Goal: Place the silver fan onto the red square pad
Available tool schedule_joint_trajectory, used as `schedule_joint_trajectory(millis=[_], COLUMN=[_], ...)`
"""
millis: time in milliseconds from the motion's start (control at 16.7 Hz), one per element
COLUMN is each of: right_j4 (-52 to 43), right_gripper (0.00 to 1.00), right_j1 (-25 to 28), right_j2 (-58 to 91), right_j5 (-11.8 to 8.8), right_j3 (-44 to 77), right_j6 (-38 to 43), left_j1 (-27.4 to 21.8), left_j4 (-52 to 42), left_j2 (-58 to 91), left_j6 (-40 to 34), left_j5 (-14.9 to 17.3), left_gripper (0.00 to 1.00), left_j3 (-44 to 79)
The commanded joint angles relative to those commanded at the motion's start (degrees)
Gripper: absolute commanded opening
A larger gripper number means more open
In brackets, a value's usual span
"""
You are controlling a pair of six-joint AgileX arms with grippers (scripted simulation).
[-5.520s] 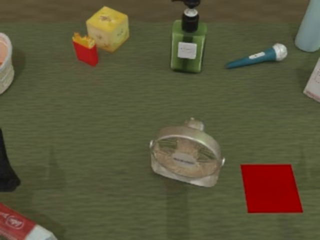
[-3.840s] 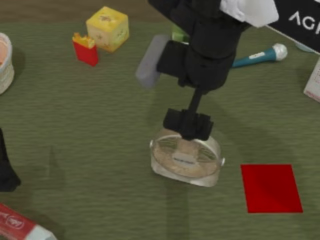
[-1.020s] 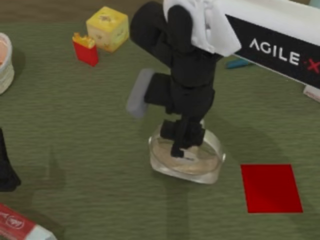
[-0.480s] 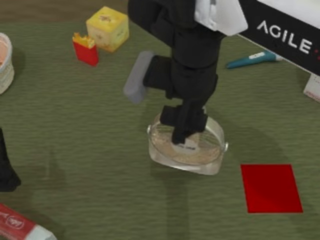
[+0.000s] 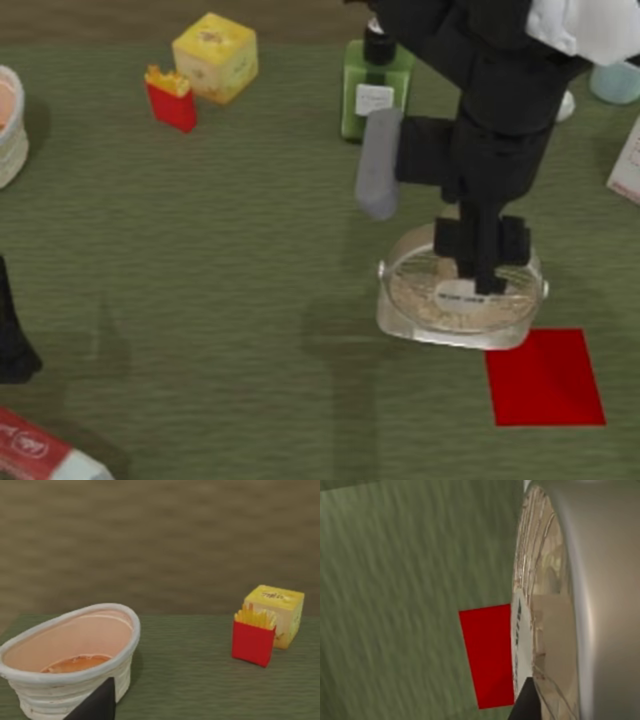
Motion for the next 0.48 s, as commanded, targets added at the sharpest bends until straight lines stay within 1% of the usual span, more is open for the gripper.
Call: schedule_joint_trajectory(millis=[240, 360, 480], right_j4=[3.05, 4.21, 4.89], right_gripper=[0.0, 0.0, 0.0], right_j1=[-5.74, -8.04, -9.49], right_j2=[-11.63, -16.21, -19.03], right_j5=[-0.12, -0.16, -0.19], right_j3=[-15.92, -21.29, -24.25], right_j6=[-11.67, -16.4, -19.3], left_j1=[0.0, 0.0, 0.0], left_j4=[0.0, 0.0, 0.0], left_j2=[0.0, 0.0, 0.0], left_j6=[0.0, 0.0, 0.0], left_j5=[0.0, 0.0, 0.0], left_gripper=[1.0, 1.0, 1.0], left_j3=[0.0, 0.0, 0.0])
